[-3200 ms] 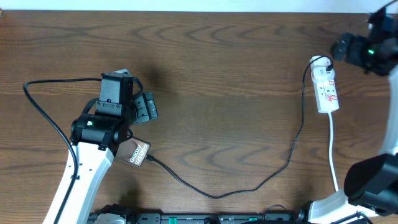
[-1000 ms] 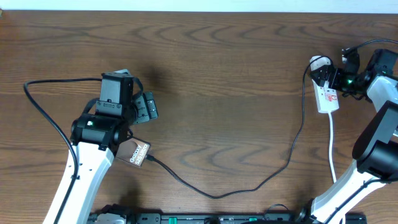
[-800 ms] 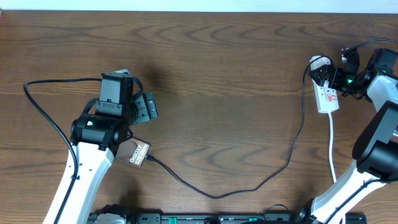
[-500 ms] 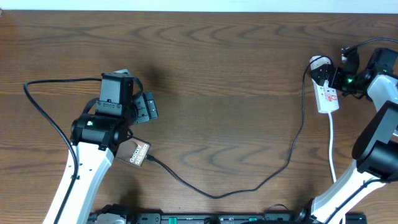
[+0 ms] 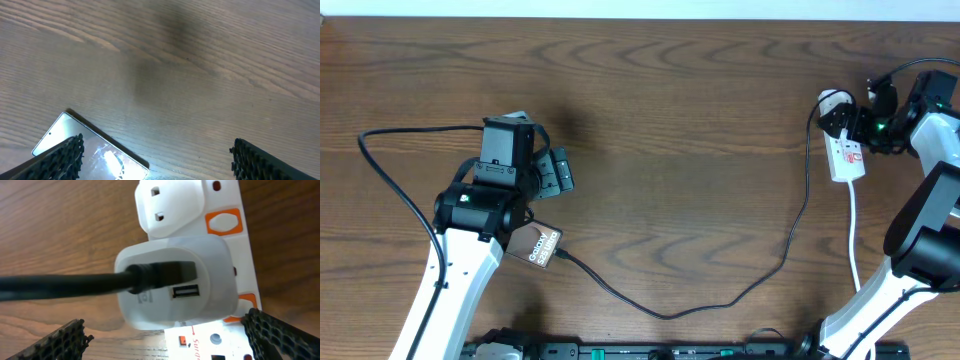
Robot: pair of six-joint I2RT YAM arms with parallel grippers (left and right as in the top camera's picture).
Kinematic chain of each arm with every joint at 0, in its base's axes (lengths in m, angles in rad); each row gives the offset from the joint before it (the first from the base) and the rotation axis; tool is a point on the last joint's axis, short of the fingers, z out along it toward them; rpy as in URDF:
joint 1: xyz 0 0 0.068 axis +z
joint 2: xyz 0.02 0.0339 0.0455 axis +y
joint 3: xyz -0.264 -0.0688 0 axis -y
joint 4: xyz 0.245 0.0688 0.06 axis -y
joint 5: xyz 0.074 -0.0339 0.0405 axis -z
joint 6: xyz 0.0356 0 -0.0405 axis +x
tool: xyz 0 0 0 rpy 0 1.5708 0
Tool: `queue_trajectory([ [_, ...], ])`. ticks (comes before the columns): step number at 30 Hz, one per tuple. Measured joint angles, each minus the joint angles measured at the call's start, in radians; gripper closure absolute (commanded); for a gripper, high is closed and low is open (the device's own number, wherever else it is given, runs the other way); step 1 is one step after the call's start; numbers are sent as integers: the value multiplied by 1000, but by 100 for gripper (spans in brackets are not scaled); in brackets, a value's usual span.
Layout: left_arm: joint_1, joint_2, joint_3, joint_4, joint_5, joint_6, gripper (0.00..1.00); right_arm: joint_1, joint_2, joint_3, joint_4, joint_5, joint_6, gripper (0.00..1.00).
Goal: Plug charger to phone and switch on socket
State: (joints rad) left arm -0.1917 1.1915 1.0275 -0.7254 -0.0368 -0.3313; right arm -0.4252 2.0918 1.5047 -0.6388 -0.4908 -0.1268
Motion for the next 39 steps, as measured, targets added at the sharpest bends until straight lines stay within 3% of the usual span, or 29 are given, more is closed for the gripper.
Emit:
queue_trajectory([
  [39, 0, 0, 0, 0, 0, 0, 7, -1, 0, 2, 6, -59, -15, 1],
])
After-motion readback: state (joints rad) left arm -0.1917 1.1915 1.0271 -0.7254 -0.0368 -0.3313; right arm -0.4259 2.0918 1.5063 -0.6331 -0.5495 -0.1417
